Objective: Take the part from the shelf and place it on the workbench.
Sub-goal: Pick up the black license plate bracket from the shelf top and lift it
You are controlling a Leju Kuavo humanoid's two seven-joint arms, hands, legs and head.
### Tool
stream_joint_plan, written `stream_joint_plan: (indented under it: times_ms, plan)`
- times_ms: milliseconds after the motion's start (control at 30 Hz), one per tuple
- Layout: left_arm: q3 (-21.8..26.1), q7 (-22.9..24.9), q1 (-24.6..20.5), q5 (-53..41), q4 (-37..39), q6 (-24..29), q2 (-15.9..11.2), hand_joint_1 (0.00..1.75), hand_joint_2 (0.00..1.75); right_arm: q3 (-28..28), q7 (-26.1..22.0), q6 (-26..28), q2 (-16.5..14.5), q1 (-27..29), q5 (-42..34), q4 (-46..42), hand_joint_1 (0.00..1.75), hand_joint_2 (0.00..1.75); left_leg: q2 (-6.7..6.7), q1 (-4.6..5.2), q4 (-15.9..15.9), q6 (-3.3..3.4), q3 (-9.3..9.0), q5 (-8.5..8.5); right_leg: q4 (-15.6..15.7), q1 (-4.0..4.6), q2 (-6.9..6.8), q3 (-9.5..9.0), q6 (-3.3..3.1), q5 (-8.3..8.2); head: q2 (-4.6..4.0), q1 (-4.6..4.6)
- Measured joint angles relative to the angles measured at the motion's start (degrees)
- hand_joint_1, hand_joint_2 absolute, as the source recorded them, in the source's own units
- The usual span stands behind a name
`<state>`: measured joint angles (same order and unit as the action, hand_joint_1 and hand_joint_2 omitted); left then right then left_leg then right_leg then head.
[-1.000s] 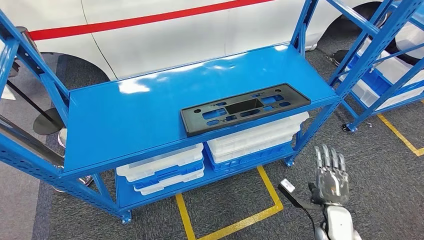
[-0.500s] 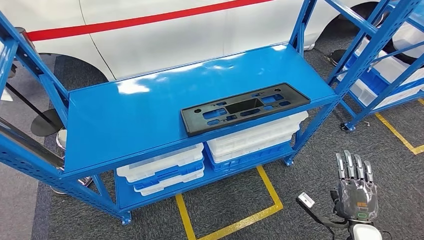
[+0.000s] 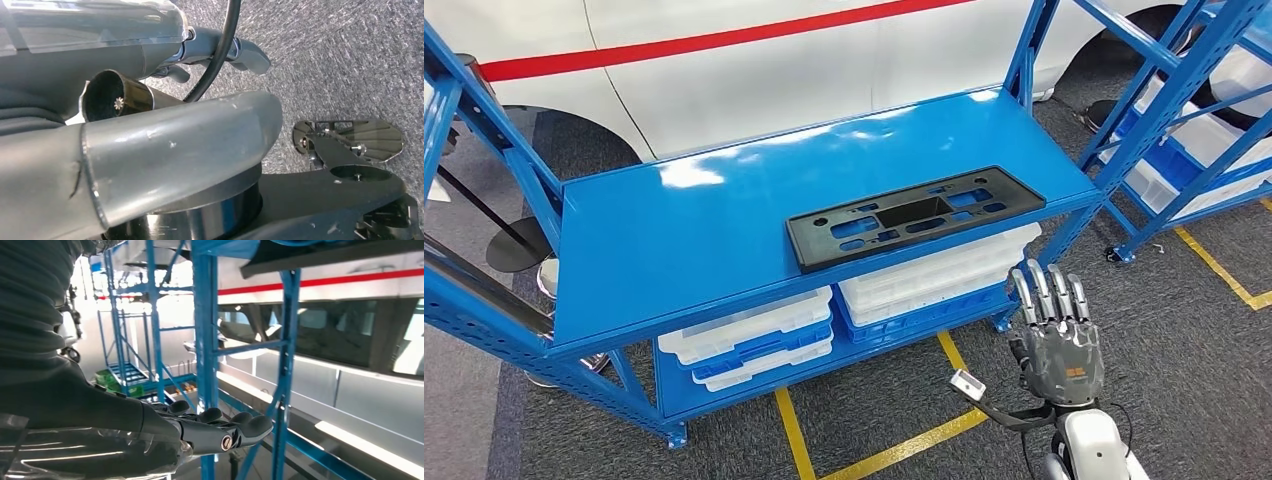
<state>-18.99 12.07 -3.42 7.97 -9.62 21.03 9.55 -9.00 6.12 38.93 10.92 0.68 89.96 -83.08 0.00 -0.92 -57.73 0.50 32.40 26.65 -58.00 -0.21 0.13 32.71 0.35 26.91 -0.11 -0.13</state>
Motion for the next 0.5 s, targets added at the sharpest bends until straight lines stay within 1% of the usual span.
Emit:
stream_joint_plan:
  times_ms: [167, 367, 500]
  plan:
    - [0.3, -0.2, 0.0, 0.0, 0.0, 0.1, 0.0, 0.0, 0.0, -3.4, 0.2, 0.0, 0.4, -1.2, 0.0, -0.3, 0.0, 1.75, -0.02, 0.0, 0.0, -0.01, 0.01, -0.01, 0.0, 0.0, -0.02, 0.0, 0.0, 0.0, 0.0, 0.0]
    - [0.5, -0.2, 0.0, 0.4, 0.0, 0.1, 0.0, 0.0, 0.0, -5.1, 0.3, 0.0, 0.8, -2.2, 0.0, -0.9, 0.0, 1.75, -0.03, 0.01, 0.0, -0.01, 0.02, -0.01, 0.0, -0.01, -0.01, 0.0, 0.0, 0.0, 0.0, 0.0]
    - [0.8, -0.2, 0.0, 0.8, 0.0, 0.1, 0.0, 0.0, 0.0, -5.8, -0.5, 0.0, 0.9, -2.7, 0.0, -1.5, 0.0, 1.75, -0.03, 0.01, 0.0, -0.01, 0.02, -0.01, 0.0, -0.01, -0.02, 0.0, 0.0, 0.0, 0.0, 0.0]
